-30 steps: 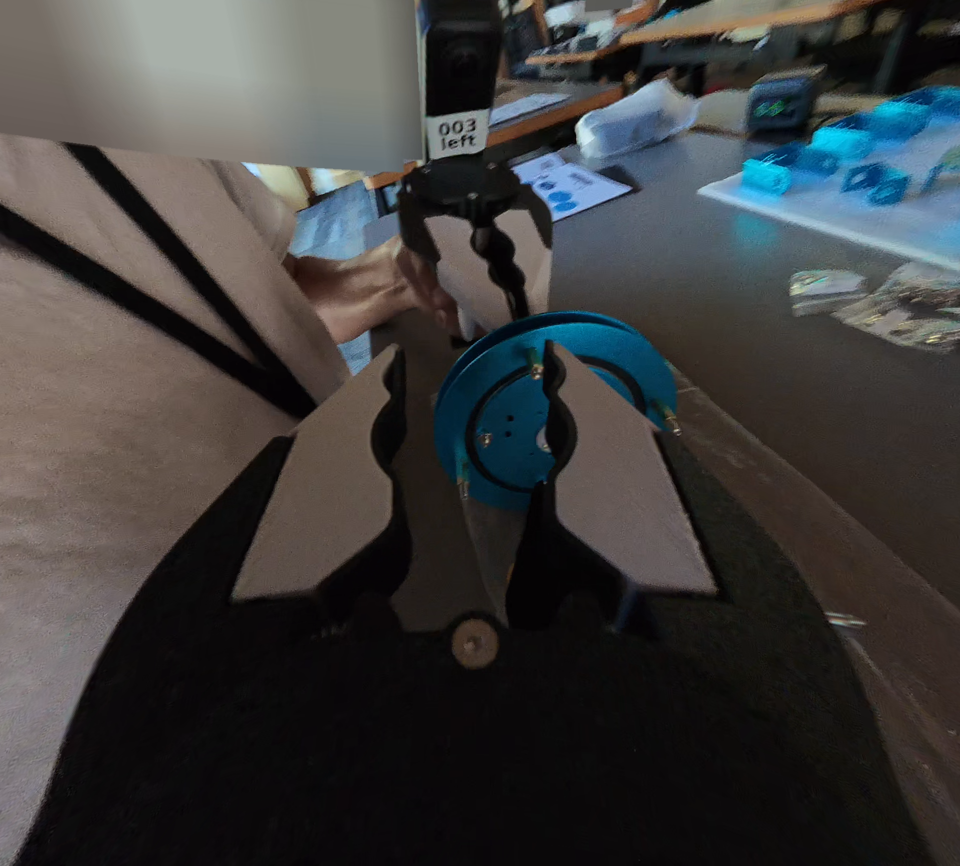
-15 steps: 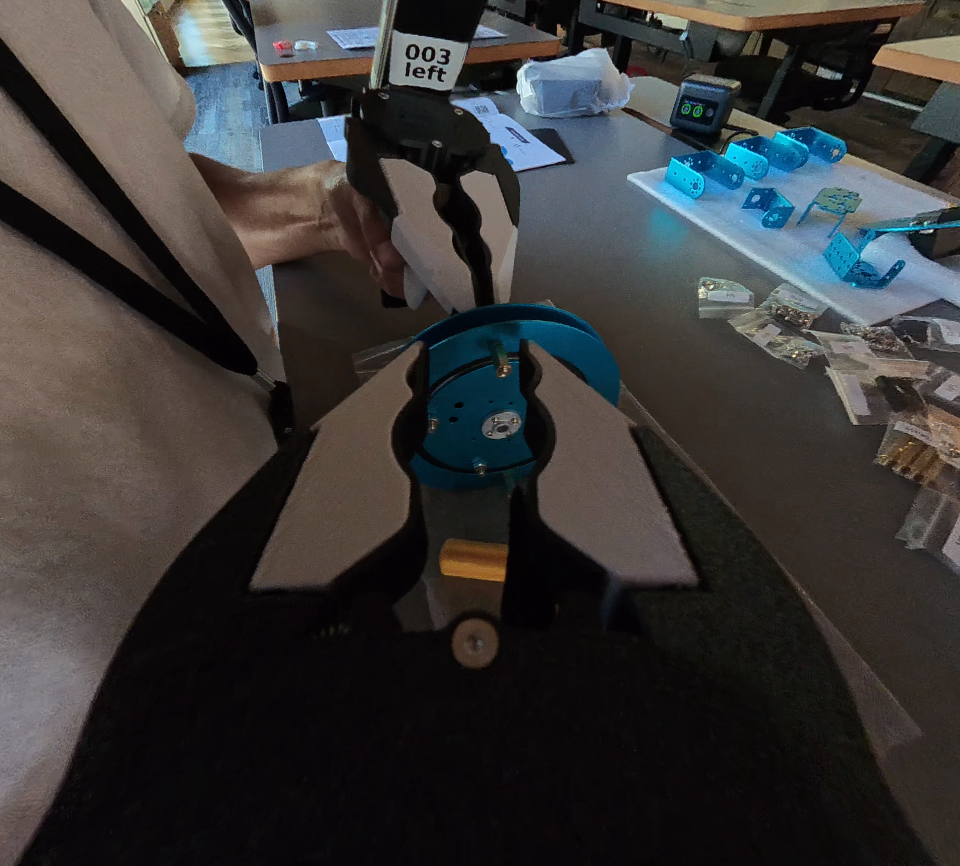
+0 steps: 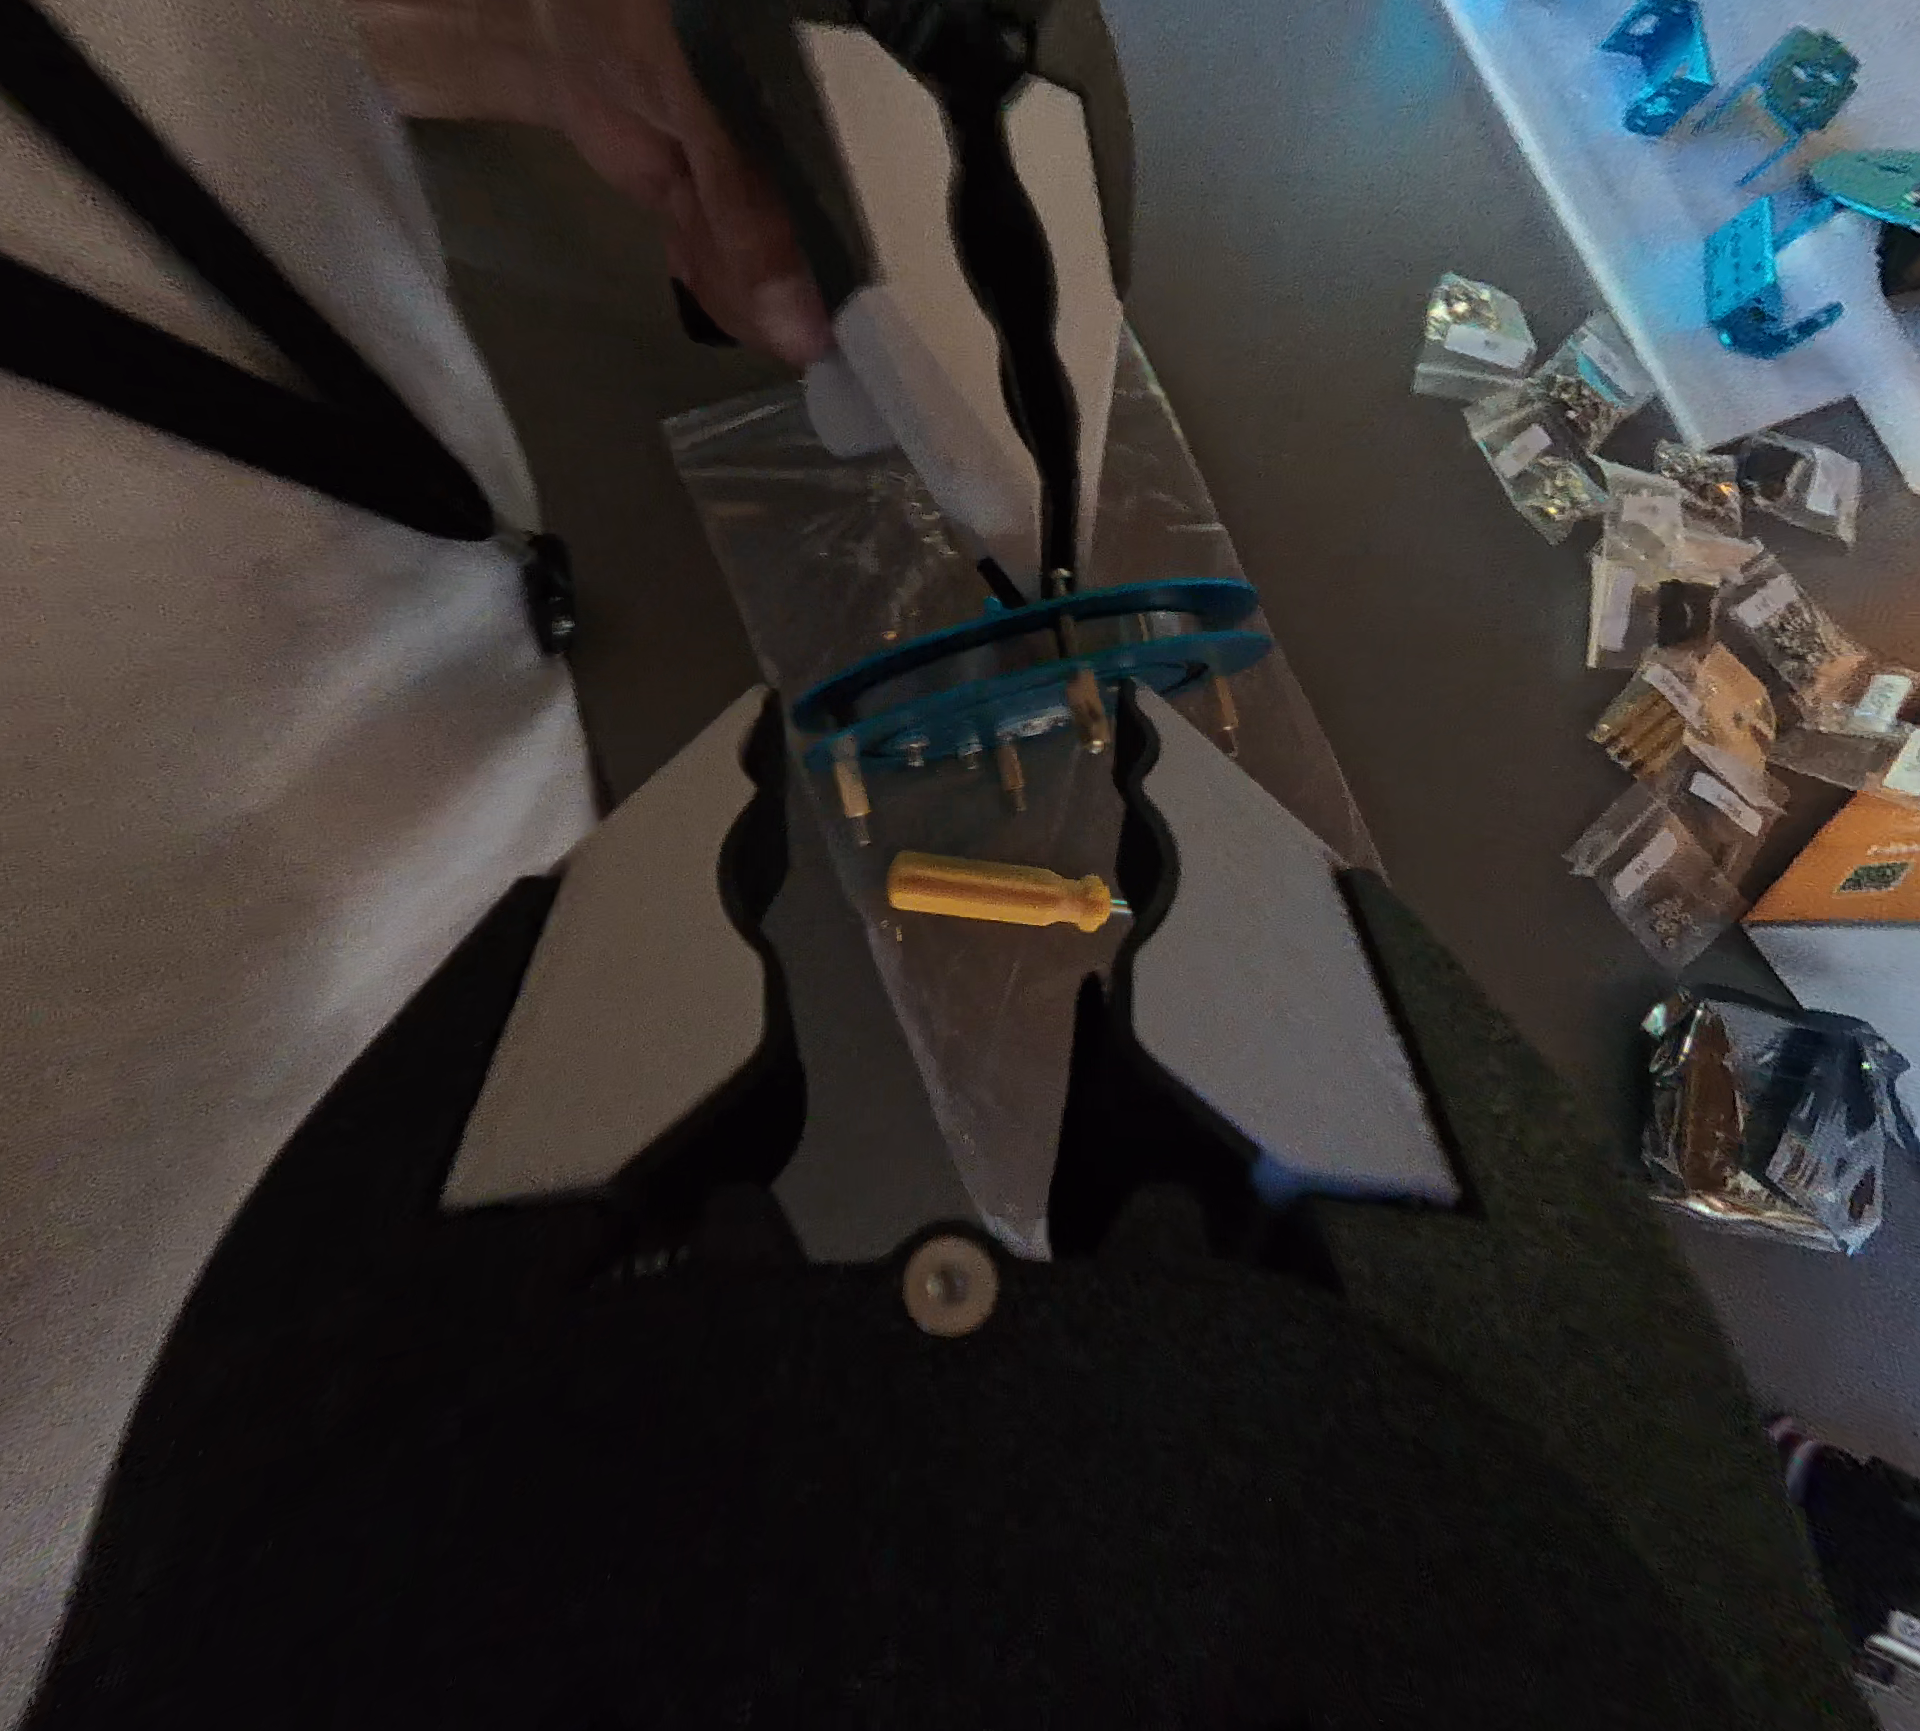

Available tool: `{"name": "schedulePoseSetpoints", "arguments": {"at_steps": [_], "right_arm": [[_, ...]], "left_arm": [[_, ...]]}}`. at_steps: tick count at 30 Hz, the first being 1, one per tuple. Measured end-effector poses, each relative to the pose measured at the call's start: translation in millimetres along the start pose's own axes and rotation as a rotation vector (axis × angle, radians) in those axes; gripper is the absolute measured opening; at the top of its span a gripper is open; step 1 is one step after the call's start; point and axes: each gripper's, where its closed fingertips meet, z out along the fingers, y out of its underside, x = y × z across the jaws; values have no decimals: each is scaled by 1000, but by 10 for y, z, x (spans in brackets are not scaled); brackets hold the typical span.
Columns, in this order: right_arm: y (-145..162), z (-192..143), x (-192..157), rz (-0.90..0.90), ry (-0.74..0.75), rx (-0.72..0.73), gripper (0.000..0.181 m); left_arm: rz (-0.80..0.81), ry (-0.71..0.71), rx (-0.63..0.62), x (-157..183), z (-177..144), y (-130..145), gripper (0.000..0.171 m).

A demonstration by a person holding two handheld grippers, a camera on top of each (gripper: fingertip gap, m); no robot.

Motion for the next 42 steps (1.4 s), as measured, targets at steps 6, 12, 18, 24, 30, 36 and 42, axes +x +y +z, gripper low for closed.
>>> {"name": "schedulePoseSetpoints", "arguments": {"at_steps": [6,12,18,24,30,36,42], "right_arm": [[84,104,-54,-91,23,-166,81],[68,80,9,-115,23,-226,76],[105,142,-20,-109,-23,-270,78],[143,206,-52,-84,-109,-255,81],[72,37,8,-88,-125,-272,77],[326,262,-185,-104,-243,-392,69],[-19,-162,24,26,-262,-140,59]], "left_arm": [[5,-24,14,-41,19,-26,3],[14,-44,29,-75,-9,-26,4],[41,-44,33,-54,-10,-16,4],[44,-38,43,-35,-24,-6,3],[67,-46,38,-27,-31,9,4],[96,-81,34,-70,-62,10,4],[136,-47,16,-44,-157,56,4]]}}
